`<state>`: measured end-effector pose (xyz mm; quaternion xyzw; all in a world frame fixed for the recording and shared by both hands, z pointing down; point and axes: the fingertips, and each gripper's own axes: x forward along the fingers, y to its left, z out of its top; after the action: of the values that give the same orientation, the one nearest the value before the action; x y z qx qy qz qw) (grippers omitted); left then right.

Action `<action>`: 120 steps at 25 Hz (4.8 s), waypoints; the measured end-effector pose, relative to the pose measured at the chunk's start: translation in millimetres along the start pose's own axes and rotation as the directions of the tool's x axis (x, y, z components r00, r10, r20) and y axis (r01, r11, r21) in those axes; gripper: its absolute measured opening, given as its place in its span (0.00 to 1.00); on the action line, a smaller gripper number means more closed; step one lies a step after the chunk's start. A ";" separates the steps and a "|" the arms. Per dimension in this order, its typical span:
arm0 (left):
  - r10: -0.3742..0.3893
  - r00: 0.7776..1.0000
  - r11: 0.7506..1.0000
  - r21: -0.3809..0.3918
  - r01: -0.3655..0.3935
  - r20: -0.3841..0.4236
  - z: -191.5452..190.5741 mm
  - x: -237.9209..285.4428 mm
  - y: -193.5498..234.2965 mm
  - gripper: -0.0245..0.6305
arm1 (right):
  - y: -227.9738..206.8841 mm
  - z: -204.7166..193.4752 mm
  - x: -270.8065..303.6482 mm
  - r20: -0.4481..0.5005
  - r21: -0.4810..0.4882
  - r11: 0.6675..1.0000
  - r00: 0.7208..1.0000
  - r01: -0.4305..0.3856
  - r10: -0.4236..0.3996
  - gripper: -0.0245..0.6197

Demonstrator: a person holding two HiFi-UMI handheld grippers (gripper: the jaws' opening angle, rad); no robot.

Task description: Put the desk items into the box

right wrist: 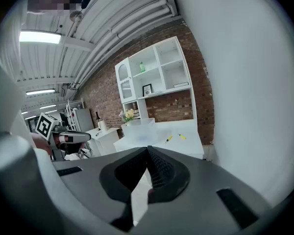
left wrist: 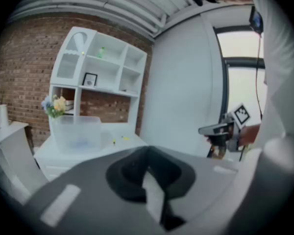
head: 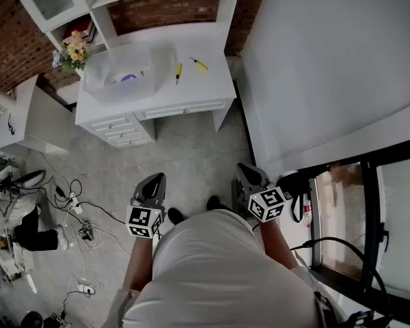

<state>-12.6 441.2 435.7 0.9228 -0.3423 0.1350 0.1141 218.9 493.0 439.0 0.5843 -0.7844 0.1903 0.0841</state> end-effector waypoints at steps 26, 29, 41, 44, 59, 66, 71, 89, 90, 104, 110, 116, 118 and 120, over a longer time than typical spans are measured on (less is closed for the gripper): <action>0.008 0.999 1.000 -0.005 -0.009 -0.039 -12.1 2.8 -31.6 0.04 | -9.7 -14.4 -15.7 -0.043 0.015 0.998 0.998 -0.053 0.053 0.04; 0.013 0.999 1.000 -0.009 -0.013 -0.045 -12.5 8.9 -38.6 0.04 | -20.5 -16.2 -21.7 -0.041 0.028 0.998 0.998 -0.056 0.057 0.04; 0.076 0.997 0.997 0.006 -0.076 -0.030 -16.4 36.3 -65.9 0.04 | -63.5 -23.3 -30.6 -0.046 -0.006 0.992 0.991 -0.124 0.123 0.04; 0.084 0.996 0.996 0.007 -0.084 -0.034 -17.8 40.3 -73.5 0.04 | -67.4 -25.0 -29.6 -0.056 -0.018 0.990 0.989 -0.138 0.137 0.04; 0.085 0.995 0.996 0.010 -0.085 -0.048 -17.0 64.4 -75.0 0.04 | -77.7 -34.9 -15.4 -0.083 0.006 0.987 0.983 -0.161 0.161 0.04; 0.075 0.996 0.997 0.017 -0.074 -0.044 -3.9 88.0 -47.5 0.04 | -87.6 -15.1 12.5 -0.071 0.005 0.989 0.986 -0.150 0.150 0.04; 0.051 0.998 0.998 0.030 -0.050 -0.035 4.5 108.5 -20.4 0.04 | -93.7 -1.7 40.9 -0.056 0.001 0.992 0.991 -0.124 0.124 0.04; -0.019 0.998 0.999 0.025 0.021 -0.063 30.8 169.4 92.5 0.04 | -88.7 40.6 164.8 -0.078 0.014 0.997 0.993 -0.082 0.083 0.04; -0.022 0.998 0.999 0.025 0.024 -0.063 32.6 173.4 98.6 0.04 | -89.1 43.1 171.4 -0.080 0.014 0.997 0.994 -0.079 0.080 0.04; -0.064 0.995 0.997 0.030 0.066 -0.074 56.7 205.8 199.5 0.04 | -73.7 82.3 273.8 -0.079 0.015 0.999 0.996 -0.035 0.036 0.04; -0.094 0.991 0.995 0.036 0.098 -0.099 59.4 216.7 229.9 0.04 | -66.8 90.6 312.7 -0.096 0.017 1.000 0.995 -0.020 0.022 0.04; -0.082 0.991 0.996 0.015 0.084 -0.105 58.4 219.3 245.1 0.04 | -60.3 91.5 335.1 -0.126 0.007 0.999 0.991 -0.046 0.046 0.04; -0.074 0.992 0.997 0.004 0.074 -0.106 57.6 221.7 248.8 0.04 | -62.2 94.7 342.9 -0.133 -0.001 0.998 0.990 -0.056 0.055 0.04; -0.061 0.992 0.998 -0.009 0.061 -0.109 57.0 224.2 251.1 0.04 | -66.9 98.6 349.6 -0.138 -0.007 0.998 0.988 -0.067 0.066 0.04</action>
<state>-5.8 103.5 485.3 0.9238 -0.3076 0.1808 0.1392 185.3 128.2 486.2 0.5429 -0.7968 0.2284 0.1350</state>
